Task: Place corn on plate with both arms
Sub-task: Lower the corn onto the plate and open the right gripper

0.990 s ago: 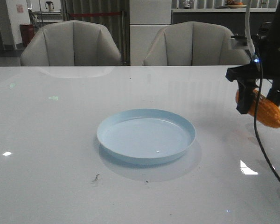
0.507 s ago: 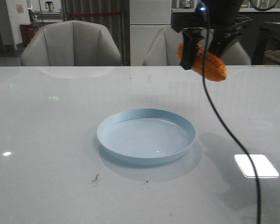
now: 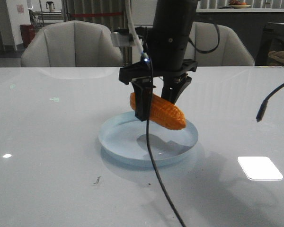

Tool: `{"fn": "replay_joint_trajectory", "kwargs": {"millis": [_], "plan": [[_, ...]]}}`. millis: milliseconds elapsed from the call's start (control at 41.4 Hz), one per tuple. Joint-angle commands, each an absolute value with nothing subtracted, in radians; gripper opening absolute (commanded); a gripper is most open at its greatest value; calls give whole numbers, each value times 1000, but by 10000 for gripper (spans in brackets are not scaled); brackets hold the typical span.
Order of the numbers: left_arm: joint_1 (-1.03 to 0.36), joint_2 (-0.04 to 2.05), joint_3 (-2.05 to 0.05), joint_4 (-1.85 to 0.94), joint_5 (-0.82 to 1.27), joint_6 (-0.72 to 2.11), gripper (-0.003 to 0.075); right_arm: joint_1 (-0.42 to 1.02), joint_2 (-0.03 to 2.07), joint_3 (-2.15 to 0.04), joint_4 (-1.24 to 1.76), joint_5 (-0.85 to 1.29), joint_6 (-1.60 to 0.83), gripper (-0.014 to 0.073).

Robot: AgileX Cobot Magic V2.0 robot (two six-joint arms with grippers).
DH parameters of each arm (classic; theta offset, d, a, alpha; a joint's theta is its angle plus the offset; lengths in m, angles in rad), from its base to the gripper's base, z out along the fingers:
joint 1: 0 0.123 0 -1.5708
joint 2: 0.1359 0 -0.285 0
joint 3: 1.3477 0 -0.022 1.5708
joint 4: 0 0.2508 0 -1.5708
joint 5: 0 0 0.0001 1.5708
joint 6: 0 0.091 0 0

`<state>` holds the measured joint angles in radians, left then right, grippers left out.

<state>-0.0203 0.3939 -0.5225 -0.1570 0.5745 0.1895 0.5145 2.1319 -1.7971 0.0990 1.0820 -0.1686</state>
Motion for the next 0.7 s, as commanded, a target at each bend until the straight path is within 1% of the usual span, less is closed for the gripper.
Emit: {"fn": "replay_joint_trajectory", "kwargs": {"millis": [0,48,121,266,314,362,507,676], "plan": [[-19,399,-553,-171,527,181,487,517,2100,-1830,104,1067,-187,242],[-19,399,-553,-171,535,181,487,517,2110,-1830,104,1062,-188,252],[-19,399,-553,-171,545,181,487,517,2124,-1830,104,1058,-188,311],[-19,399,-553,-171,547,181,487,517,2129,-1831,104,1059,-188,519],[-19,399,-553,-171,547,181,487,517,2129,-1833,104,1061,-187,571],[-19,399,-553,-171,547,181,487,517,2129,-1838,104,1065,-187,601],[-19,399,-553,-171,547,181,487,517,2128,-1861,120,1075,-187,608],[-19,399,-553,-171,547,181,487,516,2120,-1948,130,1160,-187,605]]}}
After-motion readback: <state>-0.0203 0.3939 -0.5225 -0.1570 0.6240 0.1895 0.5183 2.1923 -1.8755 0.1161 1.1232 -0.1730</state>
